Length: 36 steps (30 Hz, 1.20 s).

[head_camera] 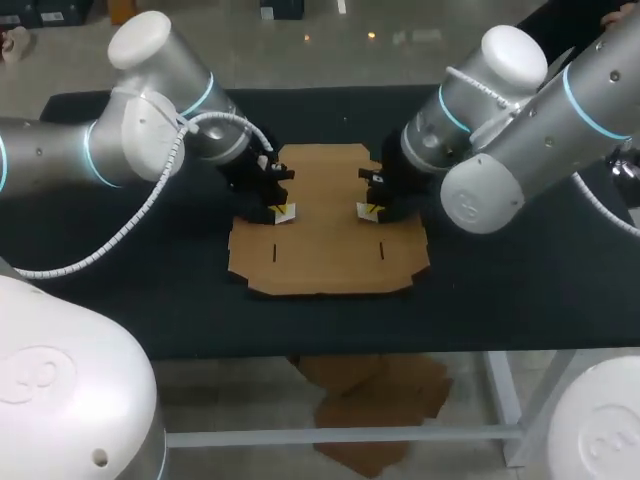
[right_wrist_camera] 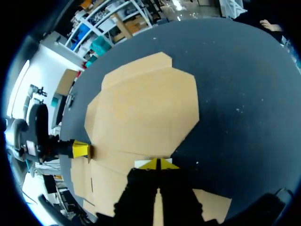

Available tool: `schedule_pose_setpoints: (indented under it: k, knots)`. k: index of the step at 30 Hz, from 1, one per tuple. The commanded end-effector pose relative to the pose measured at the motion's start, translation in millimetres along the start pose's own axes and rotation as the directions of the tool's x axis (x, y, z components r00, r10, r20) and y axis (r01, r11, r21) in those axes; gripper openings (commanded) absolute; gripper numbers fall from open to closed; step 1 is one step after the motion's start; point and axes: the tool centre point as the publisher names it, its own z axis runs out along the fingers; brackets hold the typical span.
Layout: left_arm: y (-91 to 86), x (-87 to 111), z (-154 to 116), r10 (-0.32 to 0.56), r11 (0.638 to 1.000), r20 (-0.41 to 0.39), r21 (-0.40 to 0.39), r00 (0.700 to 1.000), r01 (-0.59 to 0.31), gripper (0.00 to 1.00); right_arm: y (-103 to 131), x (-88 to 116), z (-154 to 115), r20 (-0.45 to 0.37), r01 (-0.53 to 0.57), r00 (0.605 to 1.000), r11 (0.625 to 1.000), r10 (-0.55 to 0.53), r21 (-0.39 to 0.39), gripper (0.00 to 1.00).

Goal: Assemble the packaging by folding the flat box into shape, placing the metal phone stand inside, and closing the box properly

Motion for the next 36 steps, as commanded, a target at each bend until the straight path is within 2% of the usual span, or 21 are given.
schedule_pose_setpoints:
  k: [1, 5, 11, 27, 36]
  knots:
    - [-0.5, -9.5, -28.3, 0.002, 1.000, -0.051, -0.011, 0.999, -0.003, 0.00, 8.9, -20.1, -26.5, -0.193, 0.001, 0.981, 0.999, 0.008, 0.048, 0.00]
    - [-4.5, -14.2, -44.7, 0.001, 1.000, -0.089, -0.028, 0.996, -0.003, 0.00, 14.5, -34.2, -37.6, -0.306, 0.013, 0.952, 0.997, 0.011, 0.078, 0.00]
    - [-6.3, -16.2, -59.6, -0.021, 0.999, -0.094, -0.041, 0.995, 0.018, 0.00, 19.8, -51.7, -49.7, -0.400, 0.024, 0.916, 0.992, 0.026, 0.121, 0.00]
    - [14.7, -19.9, -84.0, -0.094, 0.995, -0.102, -0.044, 0.990, 0.090, 0.00, 7.9, -81.2, -81.2, -0.432, 0.013, 0.900, 0.987, 0.058, 0.159, 0.00]
    - [31.0, -9.0, -91.4, -0.095, 0.995, -0.053, -0.048, 0.994, 0.092, 0.00, -8.0, -72.3, -94.1, -0.425, 0.025, 0.904, 0.984, 0.053, 0.177, 0.00]
